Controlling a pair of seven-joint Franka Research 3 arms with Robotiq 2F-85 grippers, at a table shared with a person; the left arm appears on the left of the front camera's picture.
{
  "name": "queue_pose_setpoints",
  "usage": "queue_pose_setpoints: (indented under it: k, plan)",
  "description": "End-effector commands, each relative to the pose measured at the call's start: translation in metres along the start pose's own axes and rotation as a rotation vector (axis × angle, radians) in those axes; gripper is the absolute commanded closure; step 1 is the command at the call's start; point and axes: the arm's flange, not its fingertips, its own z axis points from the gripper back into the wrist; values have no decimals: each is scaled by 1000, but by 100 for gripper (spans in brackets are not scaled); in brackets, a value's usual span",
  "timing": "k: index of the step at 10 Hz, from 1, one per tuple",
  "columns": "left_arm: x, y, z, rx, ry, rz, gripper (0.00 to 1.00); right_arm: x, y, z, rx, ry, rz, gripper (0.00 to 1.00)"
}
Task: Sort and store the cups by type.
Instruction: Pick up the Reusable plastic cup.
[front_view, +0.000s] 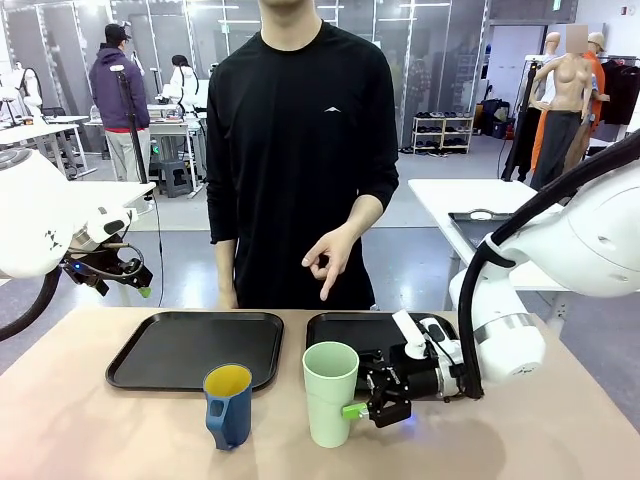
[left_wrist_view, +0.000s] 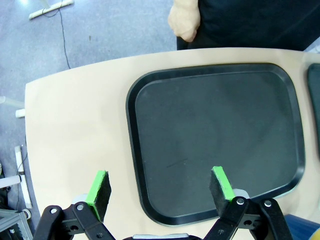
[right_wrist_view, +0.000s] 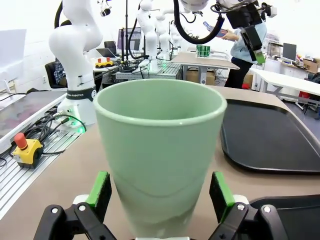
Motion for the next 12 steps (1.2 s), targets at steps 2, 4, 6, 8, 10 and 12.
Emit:
queue_pose_setpoints:
  k: [2, 4, 6, 8, 10, 12]
  plan:
    - [0, 1, 2, -3, 5, 2, 0, -21, 7, -16, 5, -8, 26, 0]
    - [0, 1, 2, -3, 5, 2, 0, -21, 6, -23, 14, -5, 26, 0]
    - [0, 1, 2, -3, 5, 2, 0, -23, 7, -29, 11, -5, 24, 0]
    - [0, 1, 2, -3, 5, 2, 0, -24, 8, -32, 3, -8, 19, 0]
    - [0, 1, 2, -3, 5, 2, 0, -26, 9, -36, -6, -11, 12, 0]
    - [0, 1, 2, -3, 5, 2, 0, -30, 10, -39, -16, -14, 8, 0]
